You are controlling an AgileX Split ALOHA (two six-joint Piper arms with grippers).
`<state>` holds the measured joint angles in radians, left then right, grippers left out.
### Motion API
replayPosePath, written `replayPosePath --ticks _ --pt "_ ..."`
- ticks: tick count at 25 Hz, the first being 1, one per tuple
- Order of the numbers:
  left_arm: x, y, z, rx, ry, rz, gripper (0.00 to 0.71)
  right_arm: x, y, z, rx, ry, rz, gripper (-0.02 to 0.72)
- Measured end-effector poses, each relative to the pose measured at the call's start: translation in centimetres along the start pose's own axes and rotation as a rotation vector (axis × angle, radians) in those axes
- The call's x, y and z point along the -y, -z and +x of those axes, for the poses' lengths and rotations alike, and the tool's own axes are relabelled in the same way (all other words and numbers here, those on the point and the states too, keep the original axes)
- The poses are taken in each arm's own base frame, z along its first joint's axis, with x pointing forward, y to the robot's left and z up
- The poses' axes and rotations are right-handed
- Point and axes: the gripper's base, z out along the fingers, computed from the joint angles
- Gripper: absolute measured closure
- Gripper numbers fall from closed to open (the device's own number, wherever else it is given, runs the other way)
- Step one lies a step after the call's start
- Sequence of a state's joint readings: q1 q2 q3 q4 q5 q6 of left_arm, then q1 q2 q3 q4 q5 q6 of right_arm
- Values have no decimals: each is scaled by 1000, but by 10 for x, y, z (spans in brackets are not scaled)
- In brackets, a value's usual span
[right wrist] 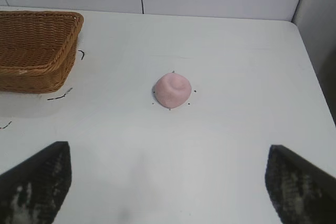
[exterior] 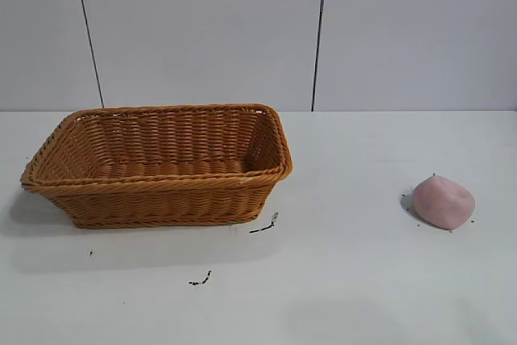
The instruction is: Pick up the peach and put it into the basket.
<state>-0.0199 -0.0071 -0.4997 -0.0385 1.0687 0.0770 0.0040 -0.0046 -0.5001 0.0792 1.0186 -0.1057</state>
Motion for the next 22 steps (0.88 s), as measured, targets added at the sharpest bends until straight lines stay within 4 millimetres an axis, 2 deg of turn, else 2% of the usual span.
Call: replayPosePath --ticks 8,10,13,16,22 --pt "0 0 0 0 0 0 18 0 -2 -1 -13 0 1 14" --pt "0 0 0 0 0 0 18 2 -7 -8 -58 -5 2 14" --pt "0 0 0 0 0 0 18 5 -26 -28 -161 -16 1 14" --pt "0 0 0 0 0 0 18 8 -58 -50 -292 -27 -5 14" --pt "0 0 0 0 0 0 18 17 -152 -76 -580 -49 -18 14"
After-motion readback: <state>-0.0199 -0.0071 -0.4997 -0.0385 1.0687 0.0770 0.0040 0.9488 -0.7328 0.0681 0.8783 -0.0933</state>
